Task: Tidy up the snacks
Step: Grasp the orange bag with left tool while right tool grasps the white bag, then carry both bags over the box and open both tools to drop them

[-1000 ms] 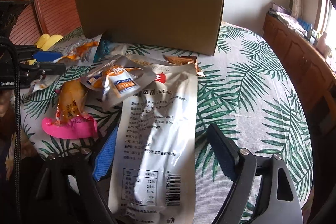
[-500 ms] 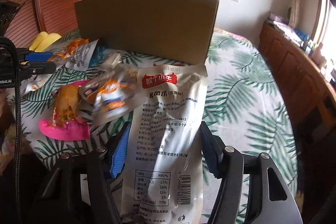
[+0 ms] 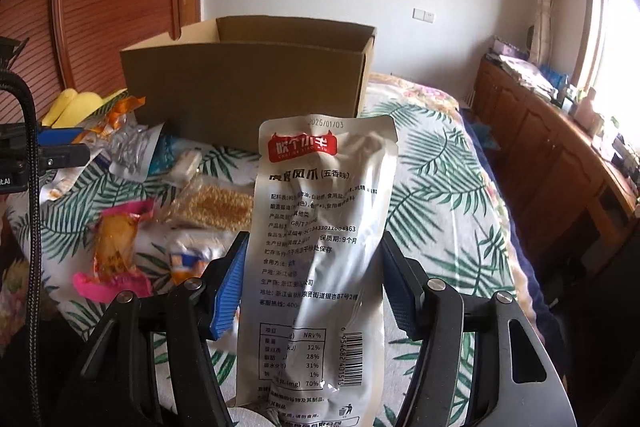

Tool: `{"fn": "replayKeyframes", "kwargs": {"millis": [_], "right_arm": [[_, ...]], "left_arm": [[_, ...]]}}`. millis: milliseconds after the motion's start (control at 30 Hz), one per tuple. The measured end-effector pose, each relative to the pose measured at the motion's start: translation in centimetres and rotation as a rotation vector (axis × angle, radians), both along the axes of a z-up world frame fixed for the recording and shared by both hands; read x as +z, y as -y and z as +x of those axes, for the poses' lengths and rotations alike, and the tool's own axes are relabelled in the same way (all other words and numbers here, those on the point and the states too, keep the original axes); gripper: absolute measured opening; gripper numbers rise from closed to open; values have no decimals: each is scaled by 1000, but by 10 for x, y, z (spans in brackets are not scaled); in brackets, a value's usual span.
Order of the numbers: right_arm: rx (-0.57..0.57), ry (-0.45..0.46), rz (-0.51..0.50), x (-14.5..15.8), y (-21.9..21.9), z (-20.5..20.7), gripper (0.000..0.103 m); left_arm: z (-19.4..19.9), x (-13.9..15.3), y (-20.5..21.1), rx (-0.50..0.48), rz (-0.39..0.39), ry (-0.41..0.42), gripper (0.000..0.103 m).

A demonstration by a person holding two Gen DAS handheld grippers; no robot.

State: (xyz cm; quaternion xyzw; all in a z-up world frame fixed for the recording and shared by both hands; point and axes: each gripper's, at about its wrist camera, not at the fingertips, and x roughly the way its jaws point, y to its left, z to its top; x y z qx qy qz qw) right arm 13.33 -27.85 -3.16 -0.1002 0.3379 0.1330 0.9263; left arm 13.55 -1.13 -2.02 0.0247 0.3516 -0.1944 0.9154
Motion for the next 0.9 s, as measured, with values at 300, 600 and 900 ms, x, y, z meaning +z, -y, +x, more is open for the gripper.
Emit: {"fn": "replayKeyframes", "kwargs": {"millis": [300,600,900], "right_arm": [[23,32,20,19,-13,7,63],[80,94,37,57,-28,20,64],[150,155,35,93,-55,58,64]], "left_arm": [[3,22,-1,-1,-36,41,44],[23,56,0,-26,-66,80,44],[64,93,-5,-32,-68,140,44]]}}
